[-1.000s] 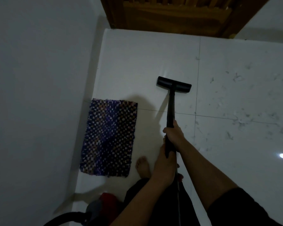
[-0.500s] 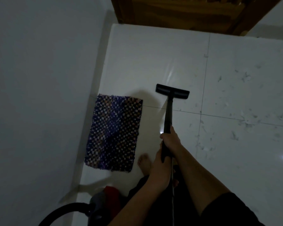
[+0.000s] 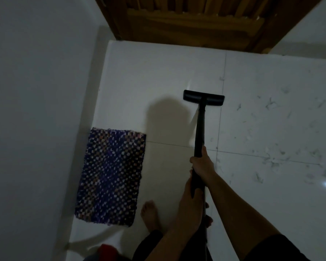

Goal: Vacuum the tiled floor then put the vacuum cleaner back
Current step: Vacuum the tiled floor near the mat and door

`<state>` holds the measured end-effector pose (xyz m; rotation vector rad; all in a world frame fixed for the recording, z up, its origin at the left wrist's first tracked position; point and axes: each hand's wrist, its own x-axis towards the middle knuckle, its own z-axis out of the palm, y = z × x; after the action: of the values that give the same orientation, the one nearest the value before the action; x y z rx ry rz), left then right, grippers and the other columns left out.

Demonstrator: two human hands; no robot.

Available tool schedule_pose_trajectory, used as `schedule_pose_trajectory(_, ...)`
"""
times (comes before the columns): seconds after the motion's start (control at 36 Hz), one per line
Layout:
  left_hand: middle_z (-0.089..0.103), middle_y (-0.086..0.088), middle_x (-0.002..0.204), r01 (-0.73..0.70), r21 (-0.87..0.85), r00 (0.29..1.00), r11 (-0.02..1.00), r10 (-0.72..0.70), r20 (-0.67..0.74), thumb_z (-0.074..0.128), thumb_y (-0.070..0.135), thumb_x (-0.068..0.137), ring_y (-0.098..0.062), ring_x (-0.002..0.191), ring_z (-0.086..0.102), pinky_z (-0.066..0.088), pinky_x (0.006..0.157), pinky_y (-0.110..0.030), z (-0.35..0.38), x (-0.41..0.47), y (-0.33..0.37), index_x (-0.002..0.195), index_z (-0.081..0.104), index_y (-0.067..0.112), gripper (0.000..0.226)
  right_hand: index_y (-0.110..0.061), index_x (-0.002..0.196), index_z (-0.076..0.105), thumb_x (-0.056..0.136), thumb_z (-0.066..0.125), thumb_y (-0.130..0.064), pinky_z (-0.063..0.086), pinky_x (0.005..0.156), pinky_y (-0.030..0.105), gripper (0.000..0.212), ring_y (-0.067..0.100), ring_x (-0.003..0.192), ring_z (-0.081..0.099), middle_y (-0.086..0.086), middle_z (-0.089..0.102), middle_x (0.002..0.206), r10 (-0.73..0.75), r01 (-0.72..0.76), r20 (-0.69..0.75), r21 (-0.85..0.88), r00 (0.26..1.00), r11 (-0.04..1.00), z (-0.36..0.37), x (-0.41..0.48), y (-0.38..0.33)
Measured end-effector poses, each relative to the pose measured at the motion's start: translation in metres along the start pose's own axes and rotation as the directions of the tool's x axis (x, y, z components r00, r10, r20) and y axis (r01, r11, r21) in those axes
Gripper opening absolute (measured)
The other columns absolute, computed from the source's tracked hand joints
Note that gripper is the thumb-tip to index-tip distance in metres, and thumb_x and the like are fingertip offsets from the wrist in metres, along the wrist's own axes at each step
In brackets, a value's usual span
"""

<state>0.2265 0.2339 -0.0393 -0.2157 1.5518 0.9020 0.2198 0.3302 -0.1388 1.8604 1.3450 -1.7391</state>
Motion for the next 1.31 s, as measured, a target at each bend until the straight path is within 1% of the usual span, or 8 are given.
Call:
schedule_pose_trajectory(0.22,0.057,-0.006,0.071,-0.021,-0.043,0.999,0.999,0.022,0.029,0.033,0.028,0.103,-0.008,0.032,0.05,0.044,0.034,-0.018,0.045,0.062,0.042,0.143,0.033,0.033,0.041,-0.036,0.153,0.008,0.094,0.046,-0.009,0.042,0.044,0.024,0.076,0.018,0.053,0.052,0.019,0.059,0.115,-0.063,0.062,-0.052,-0.026,0.997,0.998,-0.062,0.058,-0.043)
schedule_pose_trajectory(0.31,0.055,-0.007,0.07,-0.028,-0.077,0.998,0.997,0.033,0.058,0.037,0.027,0.102,-0.008,0.03,0.049,0.043,0.033,-0.018,0.06,0.08,0.057,0.143,0.034,0.032,0.041,-0.035,0.153,0.008,0.093,0.046,-0.009,0.043,0.046,0.024,0.075,0.017,0.052,0.052,0.017,0.059,0.108,-0.098,0.095,-0.068,-0.041,0.993,0.995,-0.079,0.077,-0.055)
schedule_pose_trajectory(0.47,0.054,-0.006,0.074,-0.041,-0.095,0.998,0.995,0.045,0.039,0.037,0.027,0.102,-0.009,0.034,0.048,0.043,0.033,-0.017,0.082,0.111,0.079,0.143,0.034,0.033,0.041,-0.031,0.154,0.008,0.094,0.046,-0.009,0.043,0.045,0.022,0.074,0.015,0.055,0.053,0.011,0.057,0.104,-0.16,0.154,-0.091,-0.068,0.983,0.986,-0.101,0.108,-0.075)
schedule_pose_trajectory(0.61,0.054,-0.006,0.073,-0.068,-0.072,0.997,0.995,0.071,0.041,0.034,0.028,0.103,-0.008,0.032,0.047,0.042,0.033,-0.017,0.092,0.131,0.093,0.143,0.033,0.034,0.041,-0.032,0.154,0.009,0.094,0.046,-0.009,0.041,0.043,0.02,0.074,0.014,0.055,0.054,0.019,0.058,0.126,-0.187,0.18,-0.097,-0.079,0.978,0.981,-0.111,0.126,-0.093)
schedule_pose_trajectory(0.83,0.054,-0.005,0.077,-0.126,-0.038,0.99,0.991,0.128,0.062,0.034,0.027,0.102,-0.009,0.042,0.05,0.044,0.037,-0.018,0.1,0.152,0.111,0.143,0.034,0.034,0.041,-0.036,0.153,0.008,0.092,0.047,-0.01,0.055,0.059,0.032,0.077,0.018,0.056,0.056,0.017,0.056,0.128,-0.171,0.164,-0.138,-0.058,0.976,0.985,-0.121,0.149,-0.112)
schedule_pose_trajectory(0.94,0.054,-0.005,0.08,-0.097,-0.057,0.992,0.994,0.101,0.071,0.036,0.028,0.102,-0.012,0.049,0.051,0.043,0.035,-0.017,0.105,0.15,0.113,0.143,0.035,0.032,0.041,-0.035,0.153,0.009,0.092,0.047,-0.009,0.049,0.049,0.027,0.077,0.018,0.056,0.056,0.016,0.055,0.131,-0.162,0.158,-0.142,-0.041,0.977,0.987,-0.127,0.147,-0.11)
schedule_pose_trajectory(1.14,0.055,-0.007,0.076,-0.076,-0.024,0.993,0.997,0.077,0.089,0.035,0.029,0.102,-0.01,0.036,0.049,0.045,0.037,-0.02,0.112,0.135,0.094,0.143,0.033,0.037,0.041,-0.035,0.153,0.01,0.093,0.046,-0.008,0.043,0.043,0.022,0.075,0.015,0.052,0.054,0.018,0.058,0.125,-0.133,0.131,-0.149,-0.025,0.98,0.991,-0.135,0.128,-0.089)
schedule_pose_trajectory(1.31,0.054,-0.005,0.073,-0.076,-0.015,0.991,0.997,0.077,0.113,0.035,0.028,0.102,-0.006,0.036,0.051,0.046,0.037,-0.017,0.118,0.11,0.083,0.143,0.036,0.033,0.041,-0.032,0.154,0.01,0.094,0.046,-0.009,0.038,0.037,0.017,0.073,0.014,0.052,0.054,0.018,0.058,0.126,-0.116,0.111,-0.162,-0.043,0.98,0.993,-0.143,0.106,-0.072)
